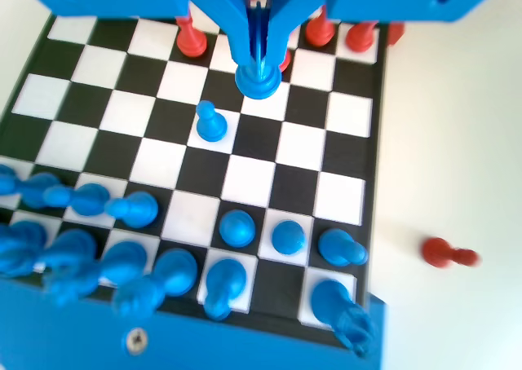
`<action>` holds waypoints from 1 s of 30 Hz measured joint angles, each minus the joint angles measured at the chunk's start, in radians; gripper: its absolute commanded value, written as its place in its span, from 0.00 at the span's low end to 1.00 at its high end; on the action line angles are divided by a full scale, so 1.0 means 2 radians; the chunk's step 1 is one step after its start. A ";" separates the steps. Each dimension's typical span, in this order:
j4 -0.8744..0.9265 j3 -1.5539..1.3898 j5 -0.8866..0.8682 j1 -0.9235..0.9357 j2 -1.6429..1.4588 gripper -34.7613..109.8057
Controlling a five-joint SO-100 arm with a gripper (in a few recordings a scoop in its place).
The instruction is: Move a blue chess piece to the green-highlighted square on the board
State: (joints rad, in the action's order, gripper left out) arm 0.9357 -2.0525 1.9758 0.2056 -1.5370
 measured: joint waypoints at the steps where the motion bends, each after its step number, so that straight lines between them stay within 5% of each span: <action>1: -0.001 -0.010 0.005 0.005 -0.008 0.25; 30: -0.150 -0.192 0.048 0.010 -0.064 0.25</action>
State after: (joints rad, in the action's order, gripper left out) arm 0.6351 -2.4360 2.0709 0.2255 -1.6659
